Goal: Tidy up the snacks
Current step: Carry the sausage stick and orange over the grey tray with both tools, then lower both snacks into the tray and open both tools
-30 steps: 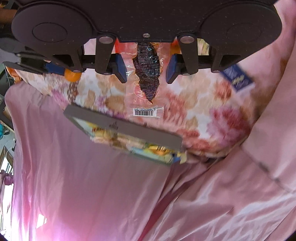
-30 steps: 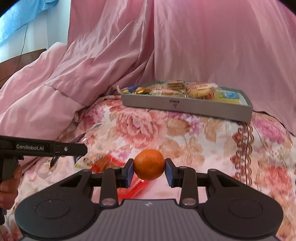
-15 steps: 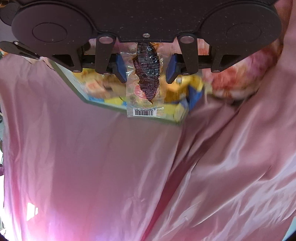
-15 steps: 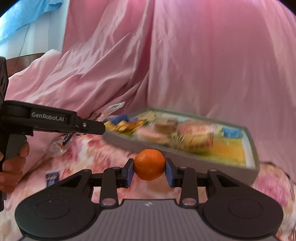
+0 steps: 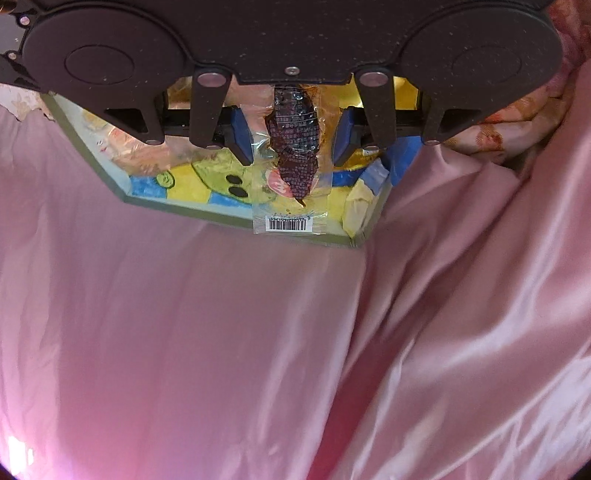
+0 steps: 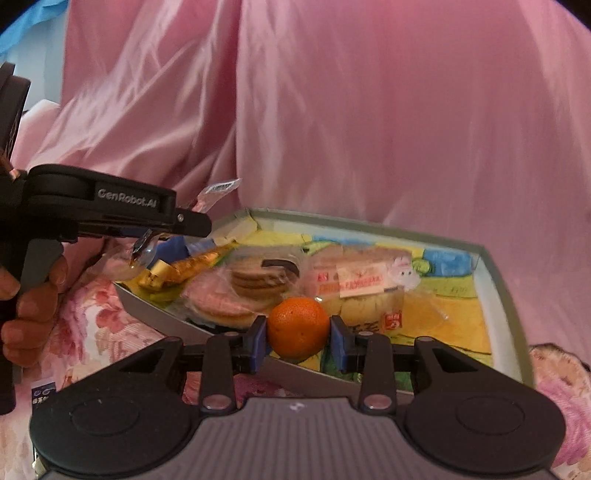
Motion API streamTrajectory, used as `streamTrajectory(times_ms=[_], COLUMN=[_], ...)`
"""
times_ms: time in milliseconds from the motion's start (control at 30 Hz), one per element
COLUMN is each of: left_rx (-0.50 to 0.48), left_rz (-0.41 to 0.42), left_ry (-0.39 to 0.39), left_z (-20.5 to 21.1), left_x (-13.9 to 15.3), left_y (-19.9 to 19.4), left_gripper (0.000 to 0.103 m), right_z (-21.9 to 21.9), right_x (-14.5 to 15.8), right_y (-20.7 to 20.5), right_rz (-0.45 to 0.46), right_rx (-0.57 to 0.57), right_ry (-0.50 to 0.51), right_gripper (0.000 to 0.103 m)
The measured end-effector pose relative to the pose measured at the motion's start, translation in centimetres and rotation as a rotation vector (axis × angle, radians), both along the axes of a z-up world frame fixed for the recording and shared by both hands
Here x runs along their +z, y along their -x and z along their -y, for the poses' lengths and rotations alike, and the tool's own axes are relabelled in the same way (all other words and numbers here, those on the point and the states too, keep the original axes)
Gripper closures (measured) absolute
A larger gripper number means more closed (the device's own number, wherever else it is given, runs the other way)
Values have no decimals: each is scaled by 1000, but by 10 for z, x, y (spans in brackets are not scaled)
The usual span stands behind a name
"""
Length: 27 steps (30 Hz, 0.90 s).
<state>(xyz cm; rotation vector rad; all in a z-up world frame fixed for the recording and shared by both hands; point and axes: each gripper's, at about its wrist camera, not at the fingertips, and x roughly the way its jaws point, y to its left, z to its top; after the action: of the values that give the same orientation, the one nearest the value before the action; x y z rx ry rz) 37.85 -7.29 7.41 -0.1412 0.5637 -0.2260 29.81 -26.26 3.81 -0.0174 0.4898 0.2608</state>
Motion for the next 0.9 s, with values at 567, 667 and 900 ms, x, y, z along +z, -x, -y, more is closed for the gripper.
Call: streamTrajectory(times_ms=[567, 667, 900], left_rx=[33, 56, 100], left_rz=[40, 72, 128], left_ry=[-48, -65, -78], left_z=[-1, -6, -27], left_x=[12, 22, 41], left_y=[30, 47, 95], left_gripper=[14, 4, 1], right_z=[-10, -13, -10], right_x=[7, 14, 37], right_y=[9, 21, 63], right_rz=[73, 110, 230], right_rx=[7, 22, 54], right_ry=[10, 23, 14], right_gripper=[45, 36, 7])
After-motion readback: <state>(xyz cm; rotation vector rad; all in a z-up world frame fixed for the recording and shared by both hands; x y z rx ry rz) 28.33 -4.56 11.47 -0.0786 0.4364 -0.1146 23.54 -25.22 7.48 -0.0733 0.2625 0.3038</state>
